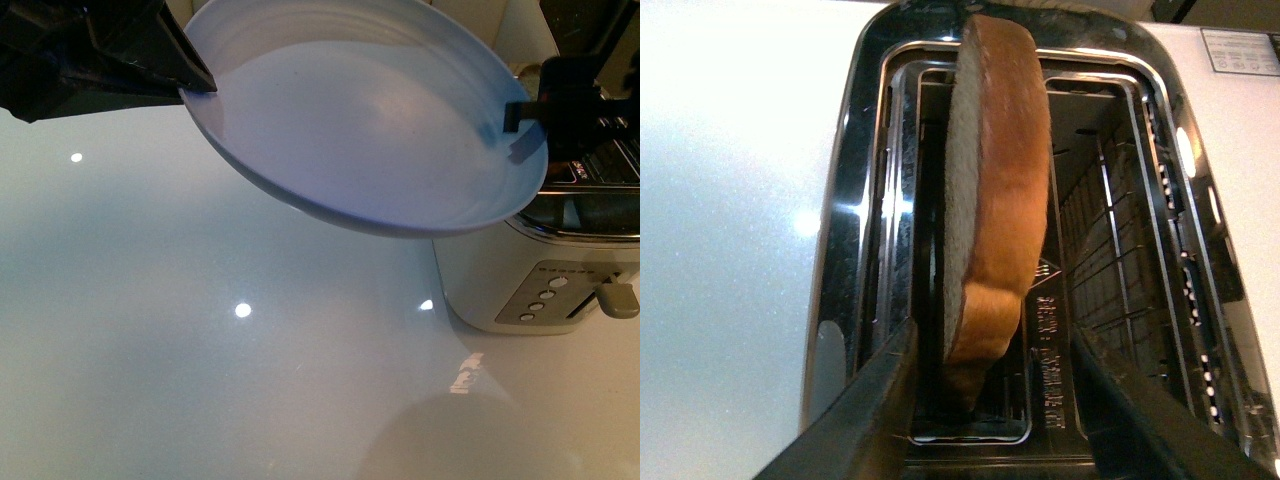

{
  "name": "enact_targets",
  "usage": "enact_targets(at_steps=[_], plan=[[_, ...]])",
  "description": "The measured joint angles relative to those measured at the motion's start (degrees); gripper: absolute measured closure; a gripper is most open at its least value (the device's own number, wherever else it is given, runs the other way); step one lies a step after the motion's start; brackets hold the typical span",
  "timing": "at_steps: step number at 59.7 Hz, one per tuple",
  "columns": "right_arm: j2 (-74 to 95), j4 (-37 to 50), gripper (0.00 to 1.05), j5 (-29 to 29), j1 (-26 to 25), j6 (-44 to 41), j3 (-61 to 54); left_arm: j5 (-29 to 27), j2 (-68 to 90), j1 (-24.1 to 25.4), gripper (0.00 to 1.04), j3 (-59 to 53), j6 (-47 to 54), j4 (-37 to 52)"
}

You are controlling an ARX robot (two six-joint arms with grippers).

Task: Left arm holds plate, right arm toasts bread

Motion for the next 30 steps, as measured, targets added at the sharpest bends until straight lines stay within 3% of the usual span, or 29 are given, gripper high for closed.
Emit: enact_targets(at_steps=[12, 30], plan=[[-7.17, 0.63, 0.08, 0.09, -0.96, 0.92, -1.09, -0.04, 0.00, 0.07, 1.02, 0.00, -0.50, 0.00], [-21.59, -2.16, 0.09, -0.74, -0.79, 1.18, -3.96, 0.61, 0.00, 0.07, 1.02, 0.02, -1.20, 0.00]])
